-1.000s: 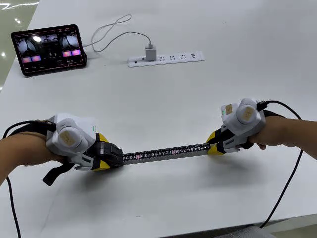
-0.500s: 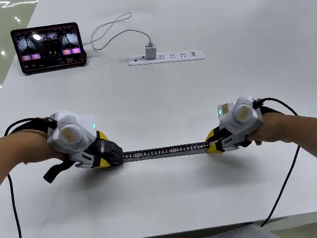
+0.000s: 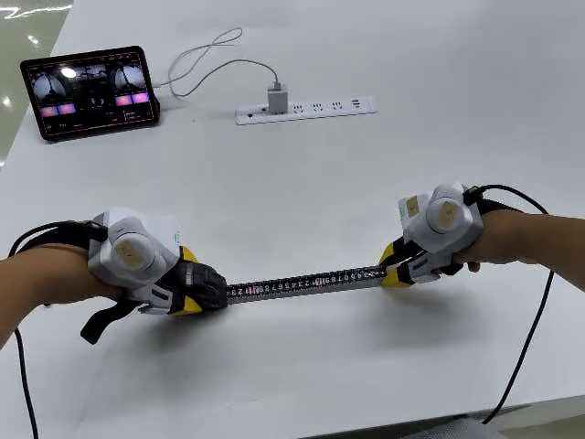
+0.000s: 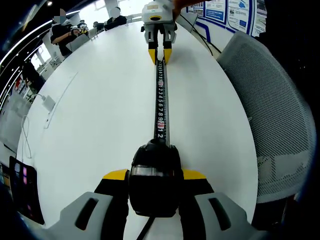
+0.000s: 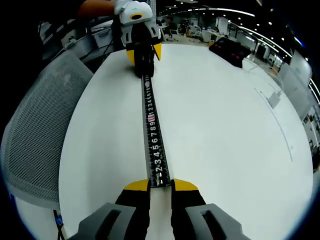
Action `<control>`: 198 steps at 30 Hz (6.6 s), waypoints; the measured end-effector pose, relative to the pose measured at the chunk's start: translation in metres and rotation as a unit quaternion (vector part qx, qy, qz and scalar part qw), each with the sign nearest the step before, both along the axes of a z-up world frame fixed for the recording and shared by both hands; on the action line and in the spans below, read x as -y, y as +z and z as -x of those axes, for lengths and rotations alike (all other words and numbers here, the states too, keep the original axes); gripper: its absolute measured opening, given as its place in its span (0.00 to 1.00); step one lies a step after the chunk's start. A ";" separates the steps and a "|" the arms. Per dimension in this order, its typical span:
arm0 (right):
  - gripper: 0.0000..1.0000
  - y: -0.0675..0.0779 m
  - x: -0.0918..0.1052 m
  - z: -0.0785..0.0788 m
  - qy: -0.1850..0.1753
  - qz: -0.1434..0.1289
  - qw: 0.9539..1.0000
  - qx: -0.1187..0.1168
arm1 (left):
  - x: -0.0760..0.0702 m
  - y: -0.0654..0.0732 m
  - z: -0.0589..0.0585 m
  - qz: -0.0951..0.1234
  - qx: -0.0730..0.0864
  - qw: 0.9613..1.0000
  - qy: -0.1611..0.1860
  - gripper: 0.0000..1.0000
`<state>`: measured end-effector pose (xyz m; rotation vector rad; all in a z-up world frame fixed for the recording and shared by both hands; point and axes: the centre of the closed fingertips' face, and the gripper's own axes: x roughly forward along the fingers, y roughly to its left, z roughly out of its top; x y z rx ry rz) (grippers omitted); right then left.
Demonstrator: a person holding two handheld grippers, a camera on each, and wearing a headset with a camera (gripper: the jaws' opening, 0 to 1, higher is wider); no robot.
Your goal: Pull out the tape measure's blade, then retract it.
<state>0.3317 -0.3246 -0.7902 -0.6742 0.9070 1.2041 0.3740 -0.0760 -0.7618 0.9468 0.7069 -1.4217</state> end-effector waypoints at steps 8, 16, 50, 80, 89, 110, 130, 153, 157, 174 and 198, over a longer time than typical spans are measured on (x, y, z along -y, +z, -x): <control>0.15 -0.002 0.002 0.001 0.032 0.022 0.999 0.005 | -0.007 0.001 0.000 -0.007 -0.004 1.000 0.005 0.35; 0.22 0.001 0.001 0.000 0.030 0.026 0.999 0.005 | -0.010 0.004 0.004 0.000 -0.019 1.000 0.014 0.51; 0.57 0.046 0.019 0.008 -0.161 -0.073 0.984 0.035 | -0.027 0.026 0.001 0.114 -0.044 0.972 0.202 0.89; 0.97 0.076 0.066 0.042 -0.302 -0.139 0.936 0.118 | -0.093 0.041 0.019 0.203 -0.014 0.900 0.385 0.99; 0.99 0.068 0.077 0.064 -0.302 -0.133 0.939 0.102 | -0.110 0.035 0.028 0.185 0.005 0.903 0.388 0.99; 0.99 0.053 0.086 0.093 -0.307 -0.109 0.940 0.100 | -0.123 0.016 0.049 0.170 -0.006 0.907 0.386 0.99; 0.99 0.049 0.088 0.100 -0.321 -0.107 0.938 0.081 | -0.122 0.023 0.042 0.174 0.014 0.907 0.382 0.99; 0.99 0.053 0.087 0.083 -0.283 -0.073 0.953 0.076 | -0.095 0.027 0.035 0.170 0.004 0.909 0.380 0.99; 0.99 0.058 0.086 0.074 -0.269 -0.068 0.958 0.078 | -0.082 0.031 0.033 0.183 -0.011 0.904 0.387 0.99; 0.99 0.055 0.078 0.058 -0.206 -0.041 0.977 0.043 | -0.064 0.030 0.025 0.175 0.007 0.897 0.405 0.99; 0.99 0.061 0.050 0.025 -0.134 -0.023 0.990 0.032 | -0.026 0.030 0.002 0.185 0.047 0.871 0.453 0.99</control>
